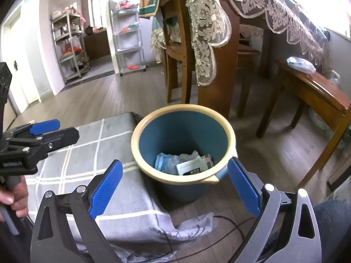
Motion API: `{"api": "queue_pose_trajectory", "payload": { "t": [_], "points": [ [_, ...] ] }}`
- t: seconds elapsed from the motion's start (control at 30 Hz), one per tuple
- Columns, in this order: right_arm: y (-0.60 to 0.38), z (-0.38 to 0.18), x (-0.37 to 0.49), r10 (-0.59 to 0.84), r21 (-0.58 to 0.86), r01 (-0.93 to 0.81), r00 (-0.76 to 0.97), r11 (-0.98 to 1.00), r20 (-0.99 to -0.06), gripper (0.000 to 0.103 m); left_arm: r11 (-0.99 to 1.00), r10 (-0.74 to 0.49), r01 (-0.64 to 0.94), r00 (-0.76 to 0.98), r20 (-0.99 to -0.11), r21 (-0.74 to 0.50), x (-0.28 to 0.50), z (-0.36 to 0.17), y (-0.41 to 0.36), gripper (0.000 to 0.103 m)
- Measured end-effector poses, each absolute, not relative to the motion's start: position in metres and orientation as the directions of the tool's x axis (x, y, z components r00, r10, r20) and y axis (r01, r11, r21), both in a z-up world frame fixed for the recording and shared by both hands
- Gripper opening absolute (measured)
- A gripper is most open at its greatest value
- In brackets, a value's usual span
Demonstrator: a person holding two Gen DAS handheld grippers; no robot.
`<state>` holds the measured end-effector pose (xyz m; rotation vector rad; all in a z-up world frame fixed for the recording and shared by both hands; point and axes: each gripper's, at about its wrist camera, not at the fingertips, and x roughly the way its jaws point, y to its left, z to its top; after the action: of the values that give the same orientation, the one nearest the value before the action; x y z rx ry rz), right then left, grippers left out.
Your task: Collect trash
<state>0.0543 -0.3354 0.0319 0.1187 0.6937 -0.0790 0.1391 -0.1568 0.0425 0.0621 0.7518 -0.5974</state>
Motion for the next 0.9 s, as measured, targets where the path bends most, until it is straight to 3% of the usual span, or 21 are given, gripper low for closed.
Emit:
{"api": "queue_pose_trajectory", "payload": {
  "t": [0.9],
  "points": [
    [-0.3383,0.0295,0.0516,-0.033,0.094,0.123,0.763,0.988,-0.645,0.096,0.831,-0.490,0.537,0.579,-0.652,-0.147,0.1361,0.0394,-0.1587,0.097]
  ]
}}
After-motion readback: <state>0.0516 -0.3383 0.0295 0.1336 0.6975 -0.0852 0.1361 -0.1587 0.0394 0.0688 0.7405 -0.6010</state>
